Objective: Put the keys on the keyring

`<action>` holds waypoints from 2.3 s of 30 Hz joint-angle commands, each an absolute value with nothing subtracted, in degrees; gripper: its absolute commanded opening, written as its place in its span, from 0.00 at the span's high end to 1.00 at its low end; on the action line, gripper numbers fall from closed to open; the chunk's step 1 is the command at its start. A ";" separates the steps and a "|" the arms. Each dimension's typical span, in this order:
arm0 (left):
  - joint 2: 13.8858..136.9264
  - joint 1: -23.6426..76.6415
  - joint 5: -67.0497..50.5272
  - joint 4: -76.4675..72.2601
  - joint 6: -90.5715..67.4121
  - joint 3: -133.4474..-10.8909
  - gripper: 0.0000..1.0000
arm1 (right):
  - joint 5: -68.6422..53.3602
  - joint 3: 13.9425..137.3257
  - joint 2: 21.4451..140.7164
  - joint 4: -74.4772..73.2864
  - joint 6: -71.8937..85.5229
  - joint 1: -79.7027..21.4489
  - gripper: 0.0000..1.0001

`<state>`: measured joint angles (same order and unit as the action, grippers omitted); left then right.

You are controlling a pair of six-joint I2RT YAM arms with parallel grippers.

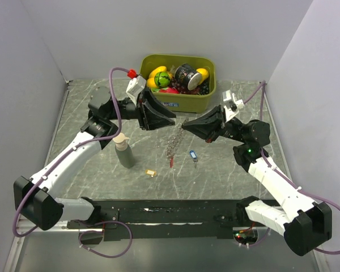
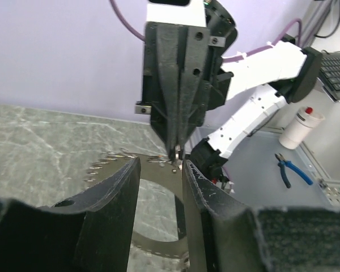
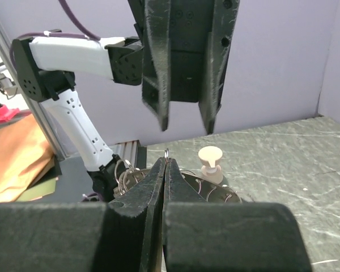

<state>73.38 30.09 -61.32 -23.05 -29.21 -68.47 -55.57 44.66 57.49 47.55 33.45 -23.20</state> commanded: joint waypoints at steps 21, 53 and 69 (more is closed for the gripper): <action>75.32 36.03 -58.98 -16.70 -21.36 -71.98 0.86 | -54.75 46.06 56.69 53.08 34.63 -22.85 1.00; 64.52 37.79 -35.69 -4.93 -1.34 -66.71 0.99 | -38.95 42.19 47.38 38.34 26.64 -21.71 0.10; 62.49 40.61 -16.62 5.97 7.91 -63.46 0.99 | -22.16 46.31 50.88 -8.12 17.31 -22.06 0.00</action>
